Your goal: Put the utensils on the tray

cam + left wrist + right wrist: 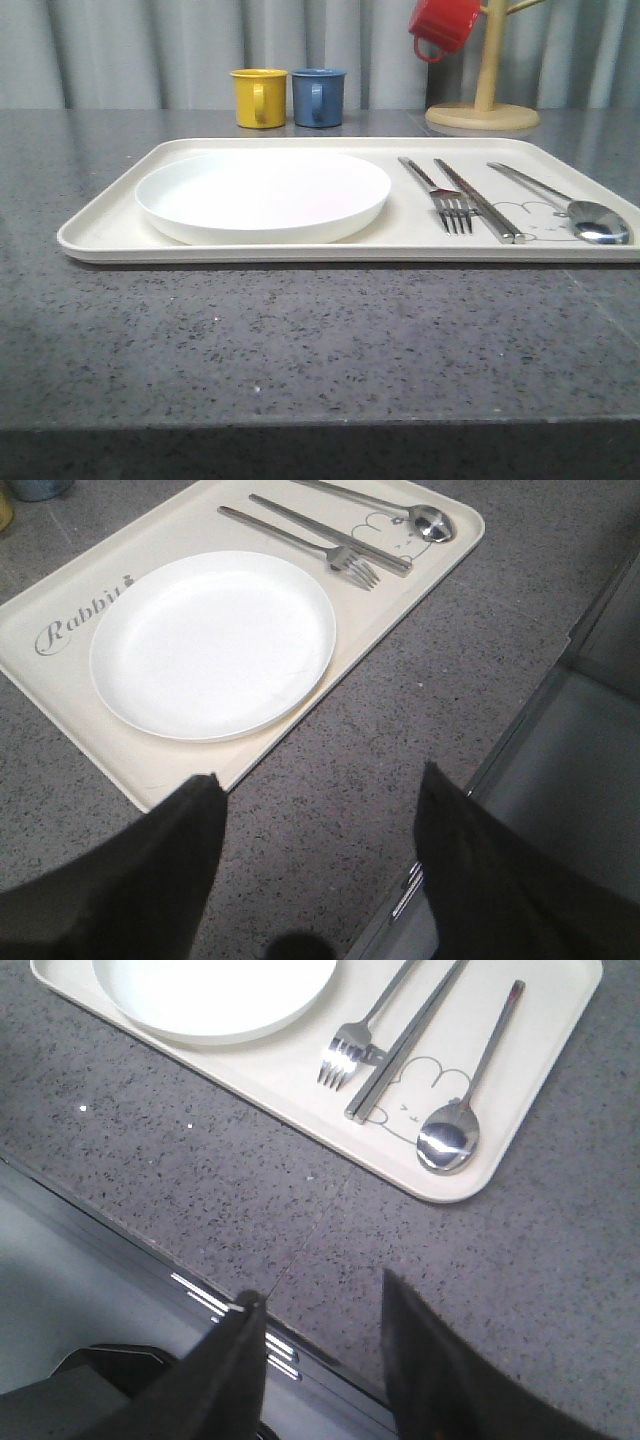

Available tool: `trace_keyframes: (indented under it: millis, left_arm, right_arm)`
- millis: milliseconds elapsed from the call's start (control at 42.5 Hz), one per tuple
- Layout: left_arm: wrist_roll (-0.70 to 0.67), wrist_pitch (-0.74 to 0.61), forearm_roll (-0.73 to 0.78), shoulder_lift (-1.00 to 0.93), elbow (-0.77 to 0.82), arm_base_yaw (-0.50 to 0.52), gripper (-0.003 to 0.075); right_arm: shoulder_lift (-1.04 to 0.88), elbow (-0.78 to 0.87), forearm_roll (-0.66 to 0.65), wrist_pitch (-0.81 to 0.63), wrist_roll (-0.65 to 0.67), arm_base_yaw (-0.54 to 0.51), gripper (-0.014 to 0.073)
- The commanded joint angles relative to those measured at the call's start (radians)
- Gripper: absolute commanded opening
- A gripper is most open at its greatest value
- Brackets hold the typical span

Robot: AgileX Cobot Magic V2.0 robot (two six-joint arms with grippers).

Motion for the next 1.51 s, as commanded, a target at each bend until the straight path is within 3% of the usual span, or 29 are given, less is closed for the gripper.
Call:
trace_keyframes:
  millis: [0,212,306,1177,1342,1483]
  left_arm:
    - [-0.012,-0.068,-0.003,0.002,-0.027,-0.007,0.0347]
    - [-0.012,-0.066,0.003,0.002,-0.027,-0.007,0.0078]
    - [-0.002,-0.066,0.005,0.002,-0.027,-0.007,-0.0021]
    - [0.018,-0.068,0.005,-0.01,-0.026,-0.005,-0.002]
    - [0.018,-0.12,0.005,-0.067,0.01,0.088,-0.002]
    - [0.018,-0.332,0.005,-0.161,0.157,0.238,-0.002]
  right_arm:
    - [0.001,-0.019,0.003,-0.085,-0.006,0.001,0.0208]
    - [0.001,-0.019,0.003,-0.087,-0.006,0.001,-0.0083]
    - [0.001,-0.019,0.003,-0.087,-0.006,0.001,-0.0109]
    - [0.001,-0.019,0.004,-0.089,-0.006,0.001,-0.0113]
    - [0.001,-0.019,0.004,-0.088,-0.006,0.001,-0.0113]
    - [0.001,-0.019,0.004,-0.087,-0.006,0.001,-0.0113]
